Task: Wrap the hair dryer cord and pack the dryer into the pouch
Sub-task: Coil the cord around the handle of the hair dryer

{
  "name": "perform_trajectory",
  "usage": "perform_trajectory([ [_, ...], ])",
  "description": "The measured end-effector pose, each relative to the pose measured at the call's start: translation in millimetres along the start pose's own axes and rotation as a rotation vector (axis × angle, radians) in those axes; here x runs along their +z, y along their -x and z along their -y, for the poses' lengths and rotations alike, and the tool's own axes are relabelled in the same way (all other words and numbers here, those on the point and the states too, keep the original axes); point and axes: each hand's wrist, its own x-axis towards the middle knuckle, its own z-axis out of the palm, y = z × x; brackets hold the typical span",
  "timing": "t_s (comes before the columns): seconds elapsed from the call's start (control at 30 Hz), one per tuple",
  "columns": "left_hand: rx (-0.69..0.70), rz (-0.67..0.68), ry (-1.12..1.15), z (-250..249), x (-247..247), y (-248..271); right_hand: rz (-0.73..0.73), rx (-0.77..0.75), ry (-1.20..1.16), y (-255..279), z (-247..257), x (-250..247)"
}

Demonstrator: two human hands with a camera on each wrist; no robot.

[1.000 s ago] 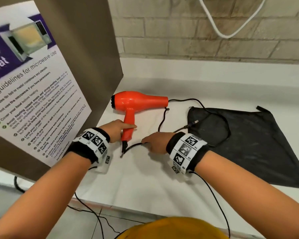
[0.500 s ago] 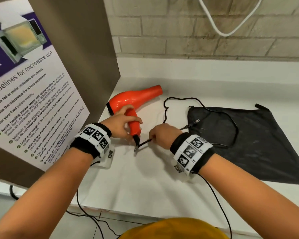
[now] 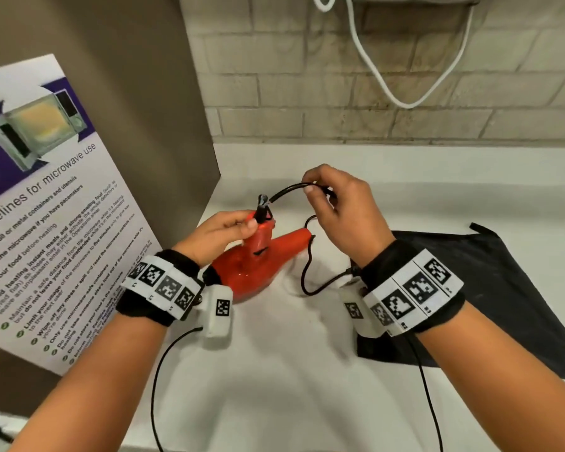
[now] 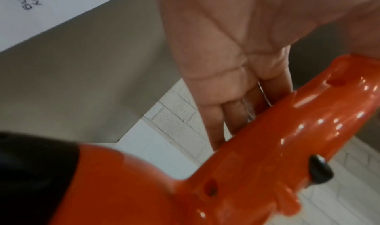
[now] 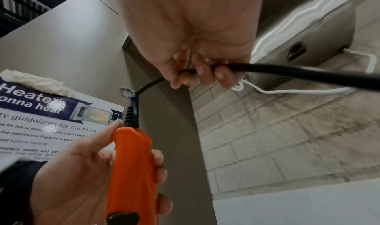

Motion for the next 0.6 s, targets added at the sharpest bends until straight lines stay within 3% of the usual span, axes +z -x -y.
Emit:
perform_trajectory([
  [0.13,0.005,0.032,0.04,-7.7,0.1,-1.1,-0.094,-0.061,-0.003,-5.6,8.0,-1.2],
  [0.37,0.239,-0.008,0.178,-53.0,-1.9,-9.5,-0.187,-0.095,0.048,-16.2,20.0,-0.9],
  [0.6,0.132,-0.035,0.042,-99.4,22.1,-26.4,-0.195,-0.203,0.11,-28.3,31.1,-7.7],
])
